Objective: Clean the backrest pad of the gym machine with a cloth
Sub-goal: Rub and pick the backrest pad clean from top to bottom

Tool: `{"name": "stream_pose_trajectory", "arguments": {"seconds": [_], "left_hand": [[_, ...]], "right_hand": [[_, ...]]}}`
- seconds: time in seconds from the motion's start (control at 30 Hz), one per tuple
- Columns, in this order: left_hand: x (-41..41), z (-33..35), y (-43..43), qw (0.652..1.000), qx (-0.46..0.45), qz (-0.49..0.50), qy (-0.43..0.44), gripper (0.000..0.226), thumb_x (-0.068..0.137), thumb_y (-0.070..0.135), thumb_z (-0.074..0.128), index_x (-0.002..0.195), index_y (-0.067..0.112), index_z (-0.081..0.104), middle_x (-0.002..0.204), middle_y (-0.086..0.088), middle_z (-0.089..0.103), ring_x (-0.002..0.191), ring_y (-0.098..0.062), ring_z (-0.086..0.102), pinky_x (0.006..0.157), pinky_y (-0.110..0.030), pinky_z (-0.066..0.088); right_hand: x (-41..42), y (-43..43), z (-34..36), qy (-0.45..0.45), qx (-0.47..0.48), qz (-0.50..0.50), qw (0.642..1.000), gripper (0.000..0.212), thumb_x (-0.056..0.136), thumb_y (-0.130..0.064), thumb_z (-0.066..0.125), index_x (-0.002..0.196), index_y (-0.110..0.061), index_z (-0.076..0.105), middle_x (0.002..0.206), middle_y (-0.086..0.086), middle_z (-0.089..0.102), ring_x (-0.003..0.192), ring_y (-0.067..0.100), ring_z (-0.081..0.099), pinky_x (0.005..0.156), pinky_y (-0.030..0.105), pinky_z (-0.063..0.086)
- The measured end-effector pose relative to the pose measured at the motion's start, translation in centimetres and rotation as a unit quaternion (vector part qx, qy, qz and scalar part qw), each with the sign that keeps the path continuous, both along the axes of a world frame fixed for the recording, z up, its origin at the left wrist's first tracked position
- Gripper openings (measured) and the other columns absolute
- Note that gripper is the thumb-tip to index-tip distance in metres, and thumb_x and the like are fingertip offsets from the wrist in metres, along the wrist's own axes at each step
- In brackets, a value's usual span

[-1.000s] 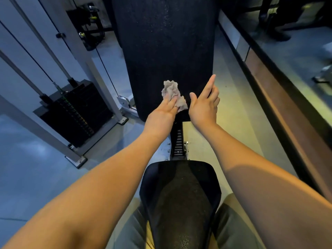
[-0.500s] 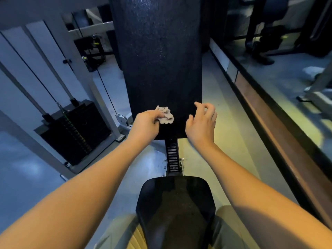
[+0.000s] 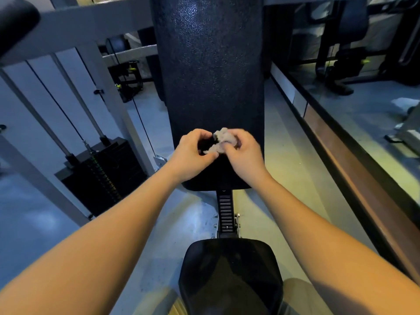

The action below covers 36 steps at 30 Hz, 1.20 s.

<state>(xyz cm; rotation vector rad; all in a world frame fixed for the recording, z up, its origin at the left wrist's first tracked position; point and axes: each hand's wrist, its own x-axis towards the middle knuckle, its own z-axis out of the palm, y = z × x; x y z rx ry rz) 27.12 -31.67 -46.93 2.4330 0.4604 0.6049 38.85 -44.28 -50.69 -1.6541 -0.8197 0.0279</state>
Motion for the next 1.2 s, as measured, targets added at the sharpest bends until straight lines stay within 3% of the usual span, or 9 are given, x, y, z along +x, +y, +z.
{"name": "stream_pose_trajectory", "arguments": {"seconds": [0.13,0.23,0.37,0.57,0.7,0.8,0.97,1.07,1.2], "left_hand": [[0.5,1.0,2.9,0.976,0.161,0.092,0.119,0.102,0.089,0.035,0.074,0.161,0.014,0.005,0.169,-0.002,-0.006,0.155,-0.024,-0.006,0.125,-0.04,0.008],[0.8,0.0,4.2,0.946,0.237,0.126,0.182,0.115,0.087,0.036,0.076,0.16,0.012,-0.011,0.165,-0.002,-0.024,0.154,-0.027,-0.015,0.124,-0.05,0.016],[1.1,-1.2,4.8,0.939,0.264,0.141,0.166,0.113,0.088,0.033,0.075,0.16,0.013,-0.01,0.166,-0.002,-0.024,0.154,-0.027,-0.014,0.123,-0.052,0.021],[0.6,-1.1,5.4,0.939,0.266,0.133,0.171,0.114,0.087,0.037,0.076,0.16,0.017,-0.009,0.165,0.003,-0.025,0.154,-0.023,-0.014,0.122,-0.054,0.021],[0.4,-0.9,5.6,0.941,0.264,0.121,0.175,0.114,0.087,0.032,0.077,0.16,0.018,-0.01,0.165,0.005,-0.026,0.154,-0.022,-0.014,0.122,-0.054,0.021],[0.1,-0.7,6.1,0.939,0.273,0.11,0.179,0.115,0.087,0.03,0.077,0.16,0.02,-0.011,0.165,0.006,-0.026,0.154,-0.021,-0.014,0.122,-0.055,0.02],[-0.6,-1.5,6.5,0.932,0.298,0.097,0.181,0.113,0.086,0.028,0.073,0.16,0.018,-0.012,0.165,0.003,-0.027,0.154,-0.022,-0.015,0.123,-0.053,0.019],[-1.5,-2.7,6.6,0.928,0.306,0.093,0.192,0.115,0.084,0.022,0.072,0.159,0.018,-0.015,0.164,0.002,-0.028,0.154,-0.023,-0.014,0.123,-0.051,0.019],[-2.3,-4.2,6.7,0.939,0.281,0.083,0.177,0.113,0.084,0.014,0.069,0.159,0.02,-0.016,0.164,0.005,-0.03,0.155,-0.022,-0.008,0.124,-0.048,0.018]], "right_hand": [[3.7,0.4,3.1,-0.185,0.022,-0.135,0.973,0.053,0.099,-0.011,0.06,0.15,-0.007,0.047,0.126,0.009,0.049,0.108,0.012,0.05,0.094,0.012,0.034],[5.8,1.5,3.8,-0.251,-0.011,-0.2,0.947,0.055,0.097,-0.003,0.059,0.15,-0.004,0.046,0.125,0.015,0.05,0.112,0.025,0.05,0.094,0.02,0.038],[4.1,3.8,0.6,-0.333,-0.042,-0.185,0.924,0.047,0.088,0.004,0.062,0.134,-0.001,0.06,0.122,0.017,0.058,0.108,0.032,0.052,0.086,0.036,0.052],[2.9,2.7,-2.6,-0.481,-0.166,0.0,0.861,0.046,0.079,0.006,0.075,0.124,0.002,0.066,0.116,0.018,0.061,0.1,0.035,0.057,0.068,0.037,0.055],[6.5,3.6,4.2,-0.365,-0.105,-0.135,0.915,0.037,0.088,0.002,0.064,0.125,-0.004,0.065,0.123,0.02,0.056,0.111,0.035,0.051,0.089,0.043,0.047],[5.5,4.8,3.8,-0.352,-0.11,-0.131,0.92,0.04,0.088,0.002,0.062,0.128,-0.004,0.062,0.126,0.018,0.055,0.115,0.033,0.049,0.093,0.043,0.044],[0.0,2.9,-6.5,-0.466,-0.176,0.049,0.866,0.045,0.077,0.006,0.072,0.121,0.003,0.065,0.117,0.014,0.06,0.099,0.03,0.049,0.079,0.041,0.056],[0.5,2.1,-7.3,-0.526,-0.236,0.114,0.809,0.047,0.074,0.005,0.077,0.12,0.001,0.066,0.11,0.011,0.062,0.093,0.029,0.054,0.073,0.04,0.058],[2.4,3.6,-1.9,-0.481,-0.149,-0.021,0.864,0.043,0.084,0.006,0.066,0.126,-0.001,0.063,0.123,0.012,0.059,0.1,0.031,0.05,0.072,0.038,0.054]]}}
